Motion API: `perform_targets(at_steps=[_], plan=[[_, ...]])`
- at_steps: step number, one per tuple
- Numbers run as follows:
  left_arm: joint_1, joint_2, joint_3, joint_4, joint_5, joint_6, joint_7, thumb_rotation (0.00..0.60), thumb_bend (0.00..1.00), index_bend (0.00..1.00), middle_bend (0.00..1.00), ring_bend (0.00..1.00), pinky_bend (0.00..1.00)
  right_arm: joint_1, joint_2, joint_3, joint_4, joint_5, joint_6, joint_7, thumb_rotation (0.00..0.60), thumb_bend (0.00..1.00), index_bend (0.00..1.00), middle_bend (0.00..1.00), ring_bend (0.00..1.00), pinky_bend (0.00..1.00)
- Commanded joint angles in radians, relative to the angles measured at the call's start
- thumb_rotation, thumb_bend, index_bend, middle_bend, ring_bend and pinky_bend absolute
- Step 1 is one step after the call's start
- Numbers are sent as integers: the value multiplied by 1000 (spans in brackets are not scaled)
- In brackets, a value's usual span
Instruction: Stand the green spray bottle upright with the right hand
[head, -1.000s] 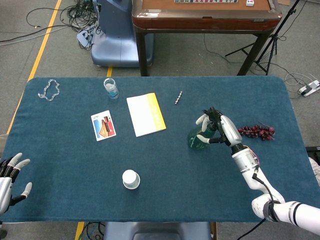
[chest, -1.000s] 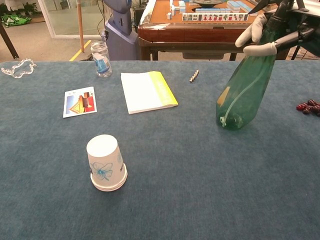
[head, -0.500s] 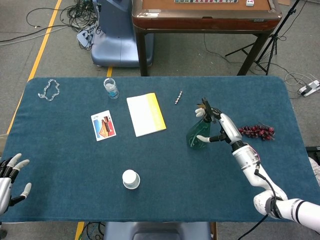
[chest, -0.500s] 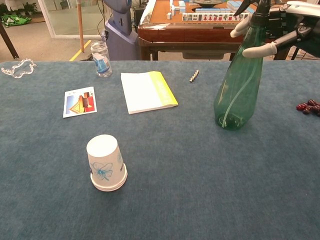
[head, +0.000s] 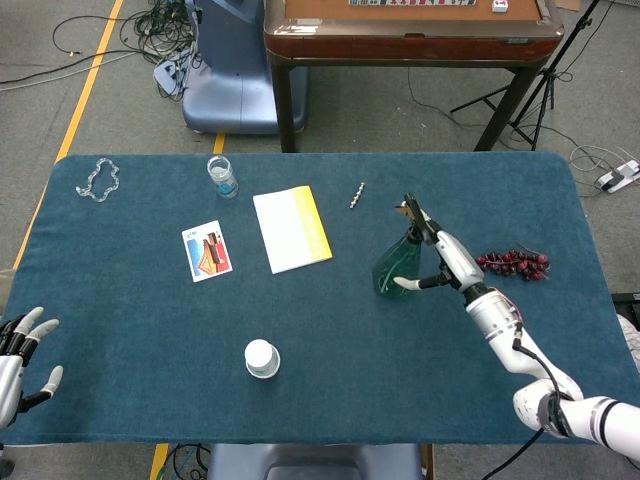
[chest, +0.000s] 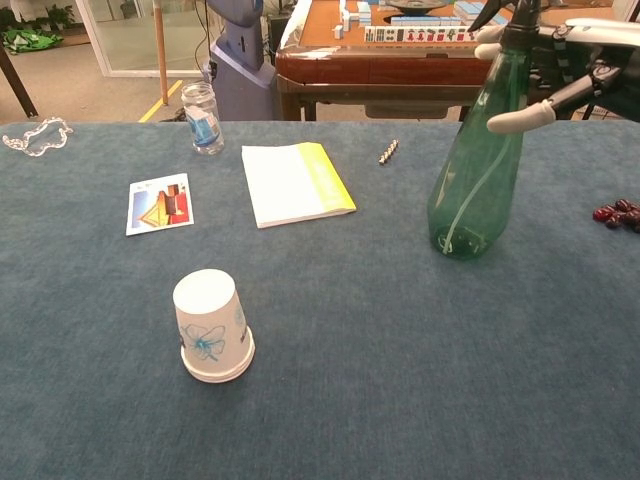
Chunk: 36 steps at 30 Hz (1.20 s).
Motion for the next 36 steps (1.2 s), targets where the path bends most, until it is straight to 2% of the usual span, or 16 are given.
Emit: perform_targets(at_steps=[1,13,18,20,23,25,27,29,36], plan=[[-1,-1,0,0,1,0,1,600,394,190,54,61,45,0,7,-3,-2,5,-15,-1,600,0,0,0,0,0],[-3,-2,-1,0,4,-1,3,600,394,190,54,61,45,-21,22,-17,1,1,-20,-21,600,0,0,0,0,0],[-3,-4,-4,7,2,2,-4,600,394,190,54,61,45,-65,80,-32,-48,-22,30,-41,600,1,0,0,0,0],[-4,-5,-4,9,2,0,-5,600,394,190,54,61,45,-90,119,-39,-85,-25,53,-56,600,52,0,3,0,0],[-6,-6,-5,11,2,-1,-7,600,394,190,54,61,45,-140,160,-49,-129,-22,124,-120,600,207,0,46,0,0],[-7,-6,-7,13,1,-2,-9,600,394,190,54,61,45,-180,182,-54,-166,-5,181,-170,600,320,78,138,38,0],[-10,-6,-9,13,2,-2,-9,600,394,191,54,61,45,-212,201,-63,-192,9,220,-225,600,383,177,231,110,0],[-13,-5,-12,12,4,-2,-8,600,394,193,54,61,45,-240,224,-78,-215,17,250,-296,600,404,213,271,142,3],[-23,-7,-18,5,14,0,4,600,394,195,54,61,46,-345,241,-155,-217,-61,402,-539,600,407,247,276,144,13]])
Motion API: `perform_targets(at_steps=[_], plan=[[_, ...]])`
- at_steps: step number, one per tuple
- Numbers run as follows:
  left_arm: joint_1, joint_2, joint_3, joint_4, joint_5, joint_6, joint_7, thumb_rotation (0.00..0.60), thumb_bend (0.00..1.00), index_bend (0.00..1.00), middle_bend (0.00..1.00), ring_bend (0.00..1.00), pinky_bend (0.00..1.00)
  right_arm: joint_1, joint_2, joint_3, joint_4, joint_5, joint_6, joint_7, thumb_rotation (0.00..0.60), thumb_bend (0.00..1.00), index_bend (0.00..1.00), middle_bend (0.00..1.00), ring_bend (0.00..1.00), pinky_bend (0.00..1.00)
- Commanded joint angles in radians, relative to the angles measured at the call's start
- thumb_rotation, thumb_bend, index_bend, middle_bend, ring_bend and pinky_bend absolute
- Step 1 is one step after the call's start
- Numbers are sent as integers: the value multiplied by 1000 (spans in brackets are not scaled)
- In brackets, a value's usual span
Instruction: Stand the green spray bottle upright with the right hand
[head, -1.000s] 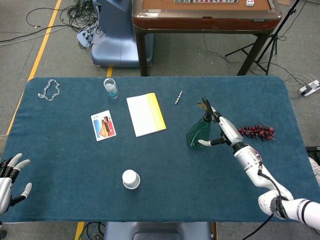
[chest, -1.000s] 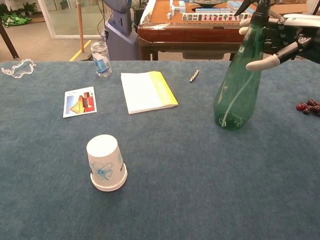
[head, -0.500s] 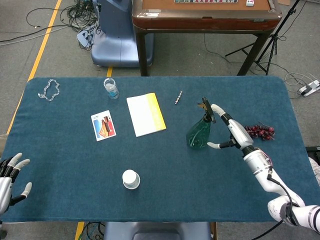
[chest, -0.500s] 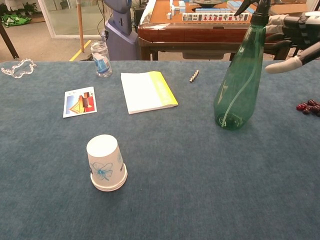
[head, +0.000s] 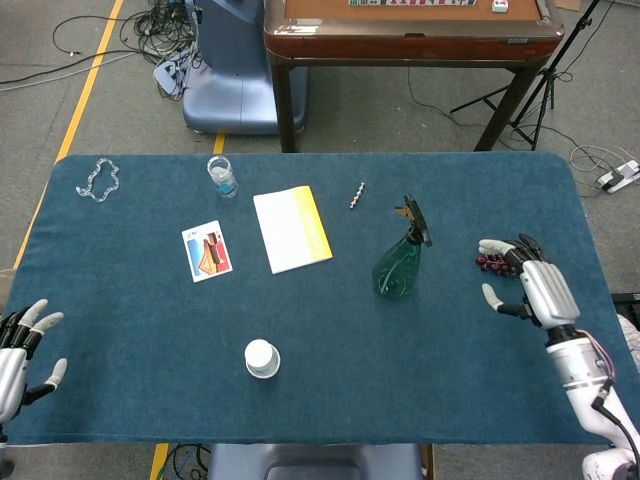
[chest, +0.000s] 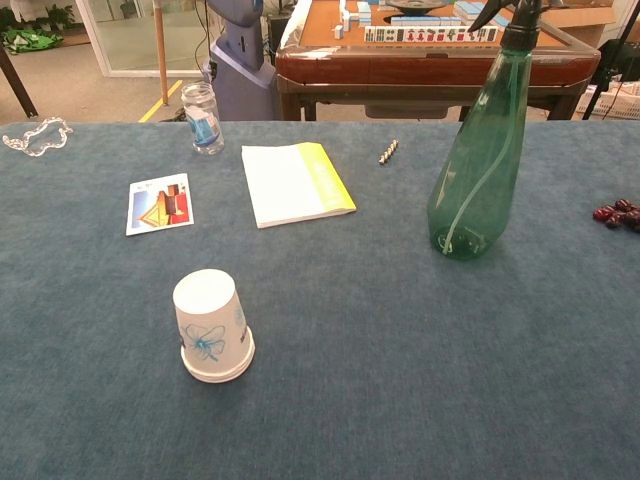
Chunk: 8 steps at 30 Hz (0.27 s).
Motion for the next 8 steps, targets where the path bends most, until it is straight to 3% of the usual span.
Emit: perform_targets(at_steps=[1,8], plan=[[-3,-3,-2,-2,4,2,4,600,394,195,54,61,46,-90,8,-62,-1,-68,127,-143,600,408,247,276,144,13],[-8,-12,-5,-7,9,5,26,600,394,195,54,61,46,-206,-17,-111,6,-138,280,-196,600,408,247,276,144,13]])
